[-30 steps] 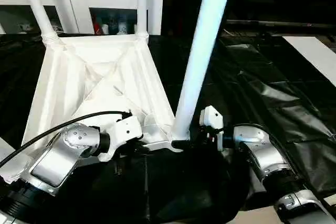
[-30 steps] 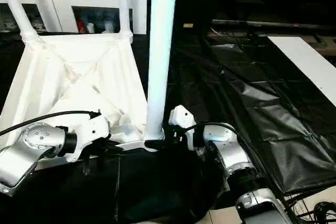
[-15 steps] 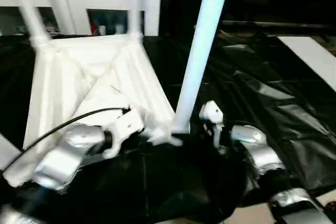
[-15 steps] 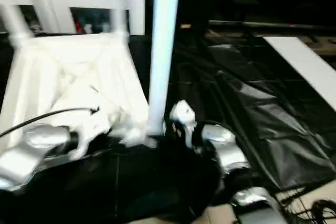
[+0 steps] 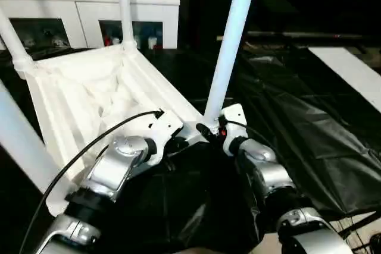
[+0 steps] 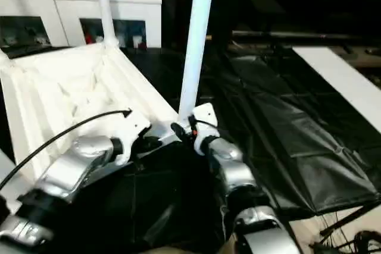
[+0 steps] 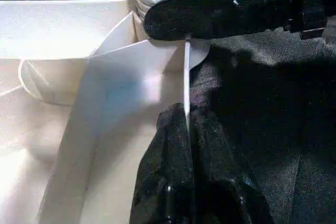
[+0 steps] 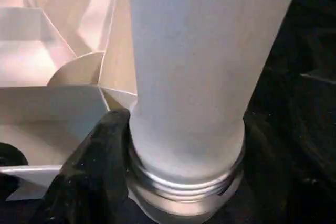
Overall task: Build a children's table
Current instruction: Rotate leg to tighten
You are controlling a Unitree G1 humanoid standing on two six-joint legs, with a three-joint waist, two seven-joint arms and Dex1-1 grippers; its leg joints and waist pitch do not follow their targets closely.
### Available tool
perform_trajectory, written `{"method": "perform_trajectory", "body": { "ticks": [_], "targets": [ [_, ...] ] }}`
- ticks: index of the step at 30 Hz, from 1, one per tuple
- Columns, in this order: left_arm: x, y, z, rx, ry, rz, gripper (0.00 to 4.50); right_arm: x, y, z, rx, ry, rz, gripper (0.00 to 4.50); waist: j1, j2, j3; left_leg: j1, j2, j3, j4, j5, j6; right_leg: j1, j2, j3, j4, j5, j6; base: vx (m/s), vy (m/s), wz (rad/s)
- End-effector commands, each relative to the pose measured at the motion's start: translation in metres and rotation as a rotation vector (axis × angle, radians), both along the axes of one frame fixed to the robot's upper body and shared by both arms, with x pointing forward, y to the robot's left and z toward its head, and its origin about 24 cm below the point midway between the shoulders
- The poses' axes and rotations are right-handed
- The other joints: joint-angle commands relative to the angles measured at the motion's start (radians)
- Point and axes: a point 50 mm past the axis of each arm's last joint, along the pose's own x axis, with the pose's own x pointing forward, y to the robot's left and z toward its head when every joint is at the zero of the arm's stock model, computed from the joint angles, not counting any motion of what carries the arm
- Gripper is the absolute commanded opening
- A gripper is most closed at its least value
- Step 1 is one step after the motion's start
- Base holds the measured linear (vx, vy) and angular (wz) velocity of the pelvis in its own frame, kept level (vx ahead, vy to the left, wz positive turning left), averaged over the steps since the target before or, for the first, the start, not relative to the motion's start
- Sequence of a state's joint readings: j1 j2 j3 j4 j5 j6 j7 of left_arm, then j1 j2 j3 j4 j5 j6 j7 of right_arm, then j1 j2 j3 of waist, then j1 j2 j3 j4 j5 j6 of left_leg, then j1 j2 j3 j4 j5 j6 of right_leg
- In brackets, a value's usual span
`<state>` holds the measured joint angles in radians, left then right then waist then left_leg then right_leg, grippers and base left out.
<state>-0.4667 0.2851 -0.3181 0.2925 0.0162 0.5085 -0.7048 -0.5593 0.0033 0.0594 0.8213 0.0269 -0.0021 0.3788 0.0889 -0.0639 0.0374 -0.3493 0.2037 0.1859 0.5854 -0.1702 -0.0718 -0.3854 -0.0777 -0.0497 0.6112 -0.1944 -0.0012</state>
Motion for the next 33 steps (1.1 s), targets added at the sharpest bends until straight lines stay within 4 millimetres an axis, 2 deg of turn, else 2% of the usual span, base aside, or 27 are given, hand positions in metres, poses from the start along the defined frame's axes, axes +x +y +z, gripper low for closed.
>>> {"method": "perform_trajectory", "body": {
  "ticks": [1, 4, 5, 7, 9, 11, 12, 15, 16, 17, 19, 21, 22, 25, 27, 31, 33],
  "targets": [
    [-0.016, -0.017, -0.03, 0.061, 0.124, -0.049, 0.0, -0.012, 0.043, 0.001, 0.029, 0.009, 0.175, 2.72, -0.009, 0.017, -0.036, 0.027, 0.023, -0.034, -0.087, -0.529, -0.064, -0.006, -0.061, 0.025, -0.115, -0.585, -0.051, 0.0, 0.0, 0.0],
    [-0.016, -0.012, -0.03, 0.068, 0.123, -0.047, 0.0, -0.012, 0.041, 0.008, 0.1, -0.013, 0.211, 2.72, -0.01, 0.014, -0.037, 0.024, 0.022, -0.036, -0.091, -0.535, -0.063, -0.004, -0.062, 0.027, -0.112, -0.546, -0.065, 0.0, 0.0, 0.0],
    [-0.016, -0.01, -0.03, 0.07, 0.12, -0.047, 0.0, -0.013, 0.04, 0.011, 0.118, -0.027, 0.227, 3.07, -0.009, 0.011, -0.037, 0.022, 0.023, -0.035, -0.091, -0.529, -0.059, -0.004, -0.063, 0.03, -0.112, -0.533, -0.069, 0.0, 0.0, 0.0],
    [-0.017, -0.002, -0.029, 0.088, 0.105, -0.068, 0.0, -0.013, 0.029, 0.016, 0.125, -0.056, 0.28, 3.42, -0.006, 0.009, -0.039, 0.02, 0.023, -0.034, -0.091, -0.516, -0.049, -0.001, -0.064, 0.031, -0.111, -0.52, -0.071, 0.0, 0.0, 0.0],
    [-0.017, 0.002, -0.029, 0.093, 0.096, -0.084, 0.0, -0.013, 0.023, 0.018, 0.117, -0.068, 0.303, 3.44, -0.002, 0.006, -0.041, 0.014, 0.024, -0.03, -0.091, -0.473, -0.035, 0.004, -0.064, 0.036, -0.106, -0.478, -0.079, 0.0, 0.0, 0.0],
    [-0.018, 0.005, -0.028, 0.101, 0.092, -0.097, 0.0, -0.014, 0.015, 0.02, 0.103, -0.082, 0.346, 3.75, 0.004, 0.003, -0.045, 0.004, 0.026, -0.024, -0.091, -0.377, -0.019, 0.014, -0.065, 0.041, -0.094, -0.386, -0.106, 0.0, 0.0, 0.0],
    [-0.019, 0.007, -0.027, 0.105, 0.09, -0.103, 0.0, -0.014, 0.013, 0.021, 0.096, -0.088, 0.365, 3.86, 0.006, 0.002, -0.046, 0.005, 0.025, -0.021, -0.089, -0.361, -0.014, 0.013, -0.063, 0.042, -0.092, -0.368, -0.112, 0.0, 0.0, 0.0],
    [-0.025, 0.013, -0.023, 0.095, 0.066, -0.193, 0.0, -0.019, -0.01, 0.027, 0.04, -0.125, 0.479, 3.95, 0.015, 0.003, -0.048, 0.003, 0.025, -0.017, -0.087, -0.294, 0.0, 0.022, -0.062, 0.041, -0.085, -0.299, -0.134, 0.0, 0.0, 0.0],
    [-0.033, 0.015, -0.02, 0.078, 0.068, -0.279, 0.0, -0.02, -0.027, 0.033, 0.019, -0.142, 0.524, 3.95, 0.021, 0.008, -0.05, 0.0, 0.027, -0.017, -0.086, -0.266, 0.009, 0.027, -0.061, 0.041, -0.079, -0.251, -0.139, 0.0, 0.0, 0.0],
    [-0.033, 0.015, -0.02, 0.078, 0.068, -0.281, 0.0, -0.02, -0.027, 0.033, 0.019, -0.142, 0.525, 3.95, 0.021, 0.007, -0.049, -0.003, 0.029, -0.016, -0.087, -0.256, 0.016, 0.03, -0.06, 0.041, -0.076, -0.218, -0.148, 0.0, 0.0, 0.0],
    [-0.046, 0.018, -0.013, 0.055, 0.081, -0.406, 0.0, -0.026, -0.053, 0.044, -0.013, -0.151, 0.618, 3.95, 0.023, 0.007, -0.047, 0.0, 0.029, -0.015, -0.086, -0.257, 0.023, 0.03, -0.056, 0.04, -0.073, -0.192, -0.16, 0.0, 0.0, 0.0],
    [-0.048, 0.019, -0.013, 0.054, 0.086, -0.414, 0.0, -0.027, -0.055, 0.045, -0.016, -0.15, 0.631, 3.95, 0.026, 0.011, -0.046, 0.007, 0.032, -0.014, -0.086, -0.259, 0.024, 0.026, -0.054, 0.04, -0.071, -0.181, -0.174, 0.0, 0.0, 0.0],
    [-0.051, 0.019, -0.01, 0.047, 0.089, -0.442, 0.0, -0.029, -0.06, 0.047, -0.027, -0.146, 0.658, 3.95, 0.028, 0.018, -0.046, 0.013, 0.033, -0.012, -0.087, -0.271, 0.017, 0.024, -0.052, 0.04, -0.072, -0.17, -0.188, 0.0, 0.0, 0.0],
    [-0.059, 0.018, -0.003, 0.033, 0.099, -0.527, 0.0, -0.041, -0.07, 0.05, -0.071, -0.116, 0.772, 3.95, 0.036, 0.015, -0.047, 0.011, 0.032, -0.012, -0.087, -0.267, 0.01, 0.031, -0.051, 0.038, -0.066, -0.141, -0.196, 0.0, 0.0, 0.0],
    [-0.06, 0.017, -0.001, 0.025, 0.1, -0.551, 0.0, -0.046, -0.071, 0.049, -0.078, -0.096, 0.818, 3.95, 0.045, 0.015, -0.046, 0.014, 0.032, -0.009, -0.086, -0.265, 0.013, 0.03, -0.052, 0.04, -0.069, -0.14, -0.193, 0.0, 0.0, 0.0],
    [-0.06, 0.016, 0.003, 0.022, 0.096, -0.59, 0.0, -0.06, -0.069, 0.046, -0.083, -0.043, 0.926, 3.95, 0.044, 0.011, -0.041, 0.009, 0.032, -0.013, -0.091, -0.311, 0.006, 0.03, -0.058, 0.042, -0.078, -0.242, -0.168, 0.0, 0.0, 0.0],
    [-0.059, 0.017, 0.003, 0.028, 0.096, -0.597, 0.0, -0.059, -0.066, 0.044, -0.095, -0.04, 0.93, 3.95, 0.043, 0.011, -0.041, 0.012, 0.032, -0.013, -0.092, -0.329, -0.003, 0.026, -0.06, 0.043, -0.083, -0.291, -0.157, 0.0, 0.0, 0.0]
  ]
}}
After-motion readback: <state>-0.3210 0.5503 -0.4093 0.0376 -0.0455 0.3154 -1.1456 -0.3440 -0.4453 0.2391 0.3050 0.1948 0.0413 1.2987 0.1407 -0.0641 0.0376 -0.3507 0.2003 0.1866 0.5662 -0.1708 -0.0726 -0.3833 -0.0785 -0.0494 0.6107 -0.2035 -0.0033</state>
